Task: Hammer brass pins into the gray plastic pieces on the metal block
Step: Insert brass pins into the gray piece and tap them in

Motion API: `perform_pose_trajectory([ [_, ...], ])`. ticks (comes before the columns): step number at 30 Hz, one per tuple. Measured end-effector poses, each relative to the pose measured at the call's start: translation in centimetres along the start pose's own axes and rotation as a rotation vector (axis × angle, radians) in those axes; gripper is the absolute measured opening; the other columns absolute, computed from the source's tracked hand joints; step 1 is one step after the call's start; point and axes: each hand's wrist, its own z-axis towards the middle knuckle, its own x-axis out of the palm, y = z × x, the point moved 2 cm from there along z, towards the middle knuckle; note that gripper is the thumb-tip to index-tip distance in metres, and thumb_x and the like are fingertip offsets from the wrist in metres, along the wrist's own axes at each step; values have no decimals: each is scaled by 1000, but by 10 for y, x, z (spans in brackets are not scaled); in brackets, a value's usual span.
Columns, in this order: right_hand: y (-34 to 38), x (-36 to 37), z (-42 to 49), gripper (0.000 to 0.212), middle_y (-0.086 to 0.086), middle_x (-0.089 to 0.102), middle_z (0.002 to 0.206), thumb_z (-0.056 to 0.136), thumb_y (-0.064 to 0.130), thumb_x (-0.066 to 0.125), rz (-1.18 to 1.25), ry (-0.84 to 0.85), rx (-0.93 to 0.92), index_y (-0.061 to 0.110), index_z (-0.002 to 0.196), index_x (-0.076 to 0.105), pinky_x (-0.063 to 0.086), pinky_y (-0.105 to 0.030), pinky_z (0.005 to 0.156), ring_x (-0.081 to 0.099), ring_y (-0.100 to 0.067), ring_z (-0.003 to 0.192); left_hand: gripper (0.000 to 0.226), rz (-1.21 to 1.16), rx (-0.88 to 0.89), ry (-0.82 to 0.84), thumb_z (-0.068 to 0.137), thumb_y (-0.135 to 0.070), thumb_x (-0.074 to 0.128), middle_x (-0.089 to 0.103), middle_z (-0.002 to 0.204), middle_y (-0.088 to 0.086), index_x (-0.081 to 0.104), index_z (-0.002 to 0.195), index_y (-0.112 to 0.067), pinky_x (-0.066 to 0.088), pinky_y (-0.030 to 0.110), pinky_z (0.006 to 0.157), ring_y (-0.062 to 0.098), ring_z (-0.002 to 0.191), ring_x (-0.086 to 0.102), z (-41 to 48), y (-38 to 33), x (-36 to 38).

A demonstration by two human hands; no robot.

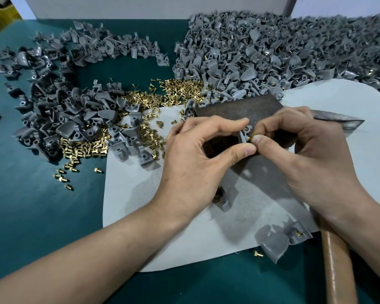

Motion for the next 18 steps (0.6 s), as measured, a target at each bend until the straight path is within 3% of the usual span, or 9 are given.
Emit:
perform_pose_trajectory([
  [11, -1, 0, 1, 8, 3, 63, 74, 74, 22, 66, 26, 0, 12, 29, 70, 65, 35, -12, 71, 50, -8, 83, 32, -5, -4, -9, 68, -37, 75, 71, 100, -12, 71, 99, -33, 42, 50, 102, 15, 107, 63, -1, -1, 0],
  [18, -3, -3, 1, 17, 13, 66, 81, 78, 18, 60, 85, -32, 39, 33, 77, 68, 41, -15, 84, 57, -11, 97, 30, 6, -7, -14, 67, -42, 73, 71, 100, -16, 70, 96, -33, 42, 50, 102, 11, 106, 63, -1, -1, 0],
])
